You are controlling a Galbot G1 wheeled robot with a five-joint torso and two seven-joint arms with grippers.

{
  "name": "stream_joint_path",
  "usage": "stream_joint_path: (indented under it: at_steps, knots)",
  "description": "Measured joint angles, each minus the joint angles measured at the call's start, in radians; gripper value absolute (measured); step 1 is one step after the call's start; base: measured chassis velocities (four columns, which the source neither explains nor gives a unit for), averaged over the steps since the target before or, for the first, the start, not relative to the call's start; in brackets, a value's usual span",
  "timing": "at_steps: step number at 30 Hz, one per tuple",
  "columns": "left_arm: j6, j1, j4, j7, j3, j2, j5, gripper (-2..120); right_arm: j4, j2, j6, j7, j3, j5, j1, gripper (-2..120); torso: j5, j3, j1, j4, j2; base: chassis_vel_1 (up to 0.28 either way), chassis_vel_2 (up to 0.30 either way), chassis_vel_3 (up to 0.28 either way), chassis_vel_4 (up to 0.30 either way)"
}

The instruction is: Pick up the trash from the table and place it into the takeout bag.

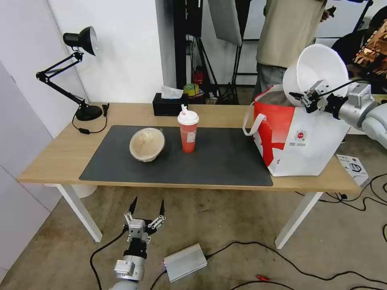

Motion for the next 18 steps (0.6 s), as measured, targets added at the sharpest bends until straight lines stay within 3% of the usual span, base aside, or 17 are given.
stream_joint_path:
  at_steps: [18]
  knots:
    - [0.0,-0.007,0.006,0.002,0.01,-0.002,0.004,100,-0.004,-0.003,0.007,0.007,-0.014,-0.006,0.018,0,0.0,0.0,0.0,0.0,0.0,0.0,0.0,0.0,0.0]
